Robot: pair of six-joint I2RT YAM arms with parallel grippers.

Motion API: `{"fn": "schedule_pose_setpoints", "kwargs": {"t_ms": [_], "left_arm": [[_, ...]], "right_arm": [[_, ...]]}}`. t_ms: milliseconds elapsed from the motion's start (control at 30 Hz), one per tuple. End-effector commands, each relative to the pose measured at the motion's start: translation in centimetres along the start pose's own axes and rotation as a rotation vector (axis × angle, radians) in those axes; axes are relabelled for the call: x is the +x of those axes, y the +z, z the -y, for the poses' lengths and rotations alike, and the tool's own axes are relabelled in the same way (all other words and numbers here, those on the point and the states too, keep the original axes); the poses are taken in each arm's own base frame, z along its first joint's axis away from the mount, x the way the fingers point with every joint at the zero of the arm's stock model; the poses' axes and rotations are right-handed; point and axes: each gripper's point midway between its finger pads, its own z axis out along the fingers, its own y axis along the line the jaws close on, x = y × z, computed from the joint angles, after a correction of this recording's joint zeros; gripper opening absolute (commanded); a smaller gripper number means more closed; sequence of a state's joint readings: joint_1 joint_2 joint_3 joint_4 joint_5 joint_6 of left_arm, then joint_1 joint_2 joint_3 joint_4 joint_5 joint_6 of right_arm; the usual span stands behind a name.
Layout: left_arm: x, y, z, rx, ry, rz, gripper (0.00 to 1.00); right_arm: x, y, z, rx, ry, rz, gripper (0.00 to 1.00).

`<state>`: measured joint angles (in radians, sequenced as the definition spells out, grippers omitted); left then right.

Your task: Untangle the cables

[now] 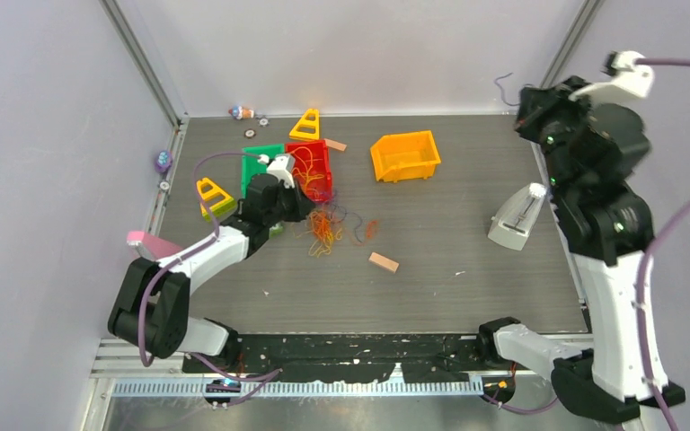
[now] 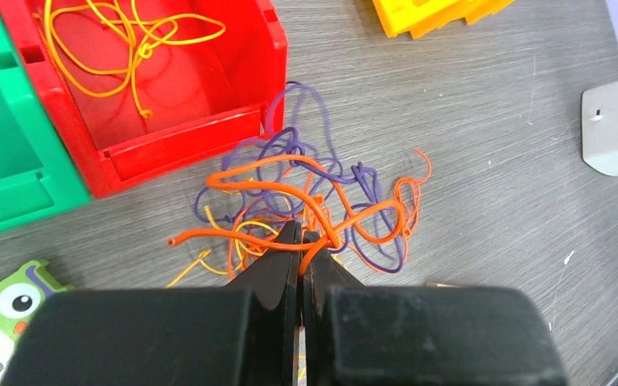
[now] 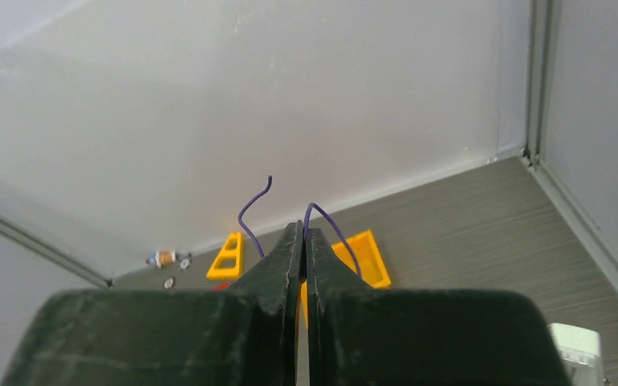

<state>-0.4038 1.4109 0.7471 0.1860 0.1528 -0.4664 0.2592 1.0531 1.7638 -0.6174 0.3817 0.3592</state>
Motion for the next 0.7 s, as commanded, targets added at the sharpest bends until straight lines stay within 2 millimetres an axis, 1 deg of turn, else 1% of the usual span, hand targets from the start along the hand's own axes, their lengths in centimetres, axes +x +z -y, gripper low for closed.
{"fn": "schedule_pose_setpoints", "kwargs": {"t_ms": [0,100,200,233,267,300,333,367,400,433,467,500,533,567,633,667], "left_arm": [[-0.2,-1.1,0.4,0.016,-0.010,0.054,0.00],[0.1,-1.5,0.9,0.040,-0.001,0.085,0.00],[0.4,-1.7,0.9,0.041,0.013,0.100,0.00],[0.6,-1.7,0.7,0.036,0.015,0.103,0.00],[0.6,-1.7,0.6,0.035,0.016,0.106,0.00],[0.6,-1.8,0.7,0.037,0.017,0.110,0.00],[0.5,-1.8,0.7,0.038,0.019,0.114,0.00],[0.3,-2.0,0.7,0.037,0.023,0.121,0.00],[0.1,-2.1,0.6,0.026,0.027,0.130,0.00],[0.1,-2.2,0.3,0.012,0.033,0.135,0.00],[0.0,-2.3,0.0,-0.005,0.037,0.142,0.00],[-0.1,-2.4,-0.1,-0.013,0.042,0.146,0.00],[-0.2,-2.5,-0.1,-0.016,0.044,0.151,0.00],[-0.3,-2.6,-0.2,-0.017,0.047,0.153,0.00],[-0.4,-2.7,-0.2,-0.020,0.051,0.159,0.00],[-0.4,-2.7,-0.2,-0.021,0.051,0.160,0.00]], "right_arm": [[3.8,3.2,-2.4,-0.098,0.017,-0.086,0.05],[5.5,4.8,-3.6,-0.145,0.039,-0.116,0.05],[7.2,6.4,-4.7,-0.180,0.063,-0.148,0.05],[8.0,7.4,-5.3,-0.200,0.068,-0.163,0.05],[9.3,8.4,-5.6,-0.203,0.074,-0.188,0.05],[9.5,8.9,-6.3,-0.236,0.083,-0.188,0.05],[10.7,10.1,-6.9,-0.255,0.083,-0.207,0.05],[11.0,10.7,-7.2,-0.265,0.081,-0.212,0.05],[12.1,11.8,-7.8,-0.282,0.077,-0.232,0.06],[12.6,12.5,-7.9,-0.286,0.066,-0.239,0.05],[13.4,13.7,-8.2,-0.287,0.059,-0.247,0.05],[14.0,14.3,-8.2,-0.285,0.049,-0.254,0.05],[15.0,15.4,-8.1,-0.272,0.041,-0.269,0.06],[15.5,15.9,-8.0,-0.266,0.032,-0.275,0.05],[17.9,17.4,-7.3,-0.240,0.020,-0.315,0.06],[18.7,17.8,-6.9,-0.227,0.018,-0.329,0.06]]}}
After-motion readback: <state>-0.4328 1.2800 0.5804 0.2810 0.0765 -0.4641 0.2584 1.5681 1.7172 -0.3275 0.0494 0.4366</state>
